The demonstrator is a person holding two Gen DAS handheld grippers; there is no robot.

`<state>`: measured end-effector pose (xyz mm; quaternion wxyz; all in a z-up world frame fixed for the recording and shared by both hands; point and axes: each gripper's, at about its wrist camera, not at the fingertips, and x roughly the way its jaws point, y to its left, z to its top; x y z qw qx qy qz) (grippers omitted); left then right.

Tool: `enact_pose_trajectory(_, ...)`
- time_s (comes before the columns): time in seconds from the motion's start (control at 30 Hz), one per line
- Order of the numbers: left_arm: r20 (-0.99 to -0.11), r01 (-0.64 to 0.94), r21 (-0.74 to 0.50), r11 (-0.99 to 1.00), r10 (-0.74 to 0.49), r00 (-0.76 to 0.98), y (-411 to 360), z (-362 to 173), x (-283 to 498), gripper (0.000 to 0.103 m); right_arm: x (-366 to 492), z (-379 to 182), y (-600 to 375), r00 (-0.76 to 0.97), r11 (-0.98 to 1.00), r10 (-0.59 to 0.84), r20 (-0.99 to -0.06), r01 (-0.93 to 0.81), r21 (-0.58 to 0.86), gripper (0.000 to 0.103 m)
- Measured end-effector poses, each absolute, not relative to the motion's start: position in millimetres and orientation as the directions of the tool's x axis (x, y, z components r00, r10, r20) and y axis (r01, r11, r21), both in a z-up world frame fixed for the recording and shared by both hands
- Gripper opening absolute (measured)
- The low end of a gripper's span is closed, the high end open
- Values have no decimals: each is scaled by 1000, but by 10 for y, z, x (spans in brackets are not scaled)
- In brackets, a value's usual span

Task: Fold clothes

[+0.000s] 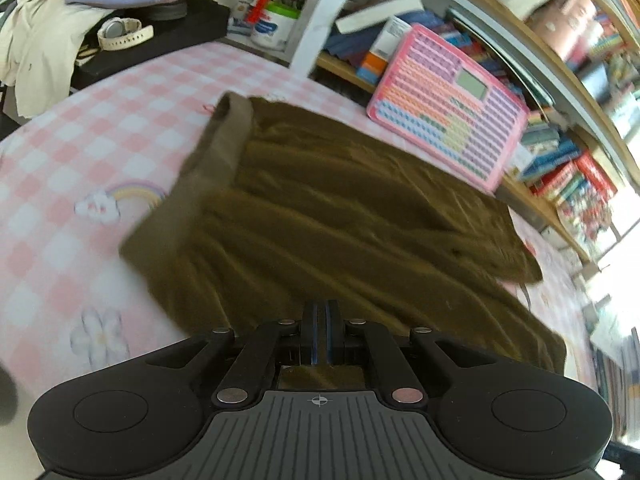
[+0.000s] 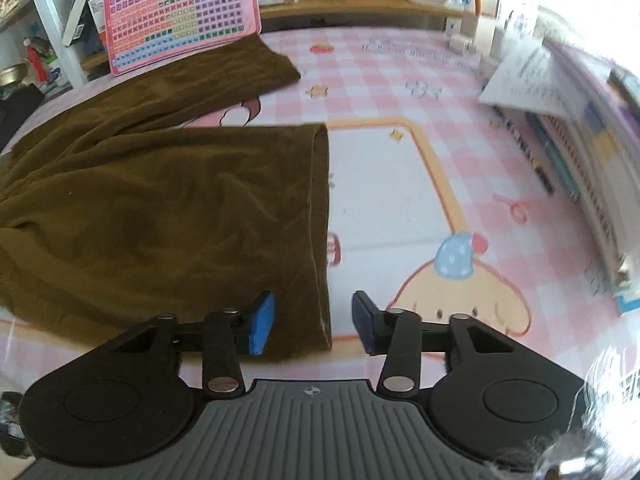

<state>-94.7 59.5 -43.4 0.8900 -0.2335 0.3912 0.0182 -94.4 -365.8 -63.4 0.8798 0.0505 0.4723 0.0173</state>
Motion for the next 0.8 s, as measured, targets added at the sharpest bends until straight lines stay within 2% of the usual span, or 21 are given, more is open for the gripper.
enact_pose_trajectory(0.03, -707, -215, -402, 890, -153, 690, 532, -423, -1013, 6, -955, -648, -3678, 548, 992, 97, -831, 12, 123, 30)
enact_pose_trajectory(0.1, -704, -220, -417, 882, -160, 692, 418, -391, -1156, 6, -950, -669, -3660, 545, 991, 115, -830, -11, 130, 27)
enact_pose_trajectory(0.33, -691, -257, -445, 858, -147, 707, 278, -312, -1603, 6, -1020, -674, -3772, 550, 984, 156, -820, -10, 180, 28)
enact_pose_trajectory(0.57, -705, -299, -456, 838, -135, 697, 265, -347, -1701, 6, -1025, -680, -3886, 551, 976, 178, -815, 4, 217, 31)
enact_pose_trajectory(0.6, -706, -295, -454, 841, -137, 695, 247, -342, -1698, 6, -1008, -681, -3863, 551, 978, 178, -816, -3, 211, 30)
enact_pose_trajectory(0.67, -706, -287, -450, 846, -141, 694, 223, -326, -1691, 6, -983, -682, -3797, 548, 982, 176, -818, -38, 186, 18)
enact_pose_trajectory(0.73, -705, -283, -451, 847, -143, 695, 214, -311, -1684, 6, -976, -677, -3723, 550, 986, 168, -818, -93, 139, 10)
enact_pose_trajectory(0.8, -706, -285, -451, 846, -143, 694, 224, -314, -1672, 6, -977, -668, -3665, 558, 985, 154, -815, -148, 85, 7)
